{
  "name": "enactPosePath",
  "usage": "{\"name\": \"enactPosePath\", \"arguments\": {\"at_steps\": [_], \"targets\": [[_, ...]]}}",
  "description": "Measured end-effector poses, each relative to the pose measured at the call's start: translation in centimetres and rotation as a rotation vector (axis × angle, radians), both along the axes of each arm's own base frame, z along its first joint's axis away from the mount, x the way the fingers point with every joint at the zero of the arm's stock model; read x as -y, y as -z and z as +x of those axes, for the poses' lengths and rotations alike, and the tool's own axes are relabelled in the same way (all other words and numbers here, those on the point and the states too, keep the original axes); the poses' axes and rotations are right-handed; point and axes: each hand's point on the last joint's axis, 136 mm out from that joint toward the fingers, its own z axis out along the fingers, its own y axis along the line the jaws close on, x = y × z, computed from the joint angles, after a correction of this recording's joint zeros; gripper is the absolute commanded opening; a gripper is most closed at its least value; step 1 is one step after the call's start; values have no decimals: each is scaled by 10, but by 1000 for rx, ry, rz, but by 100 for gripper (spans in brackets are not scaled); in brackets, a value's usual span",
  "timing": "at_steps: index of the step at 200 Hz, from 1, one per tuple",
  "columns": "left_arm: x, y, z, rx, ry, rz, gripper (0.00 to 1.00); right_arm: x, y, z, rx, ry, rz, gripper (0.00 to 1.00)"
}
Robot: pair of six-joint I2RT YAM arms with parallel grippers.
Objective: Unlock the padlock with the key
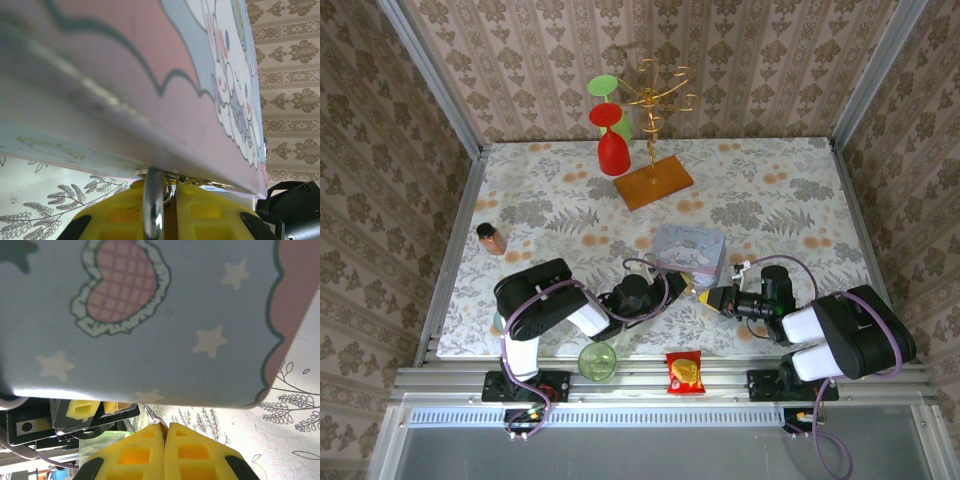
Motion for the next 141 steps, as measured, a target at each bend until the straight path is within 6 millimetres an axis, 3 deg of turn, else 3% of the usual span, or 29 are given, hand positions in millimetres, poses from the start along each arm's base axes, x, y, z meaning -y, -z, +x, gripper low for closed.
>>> {"name": "enactPosePath", "arguments": {"at_steps": [141], "targets": [[14, 0, 5, 18, -33, -16, 0, 20, -2, 15, -79, 88, -13, 0]]}}
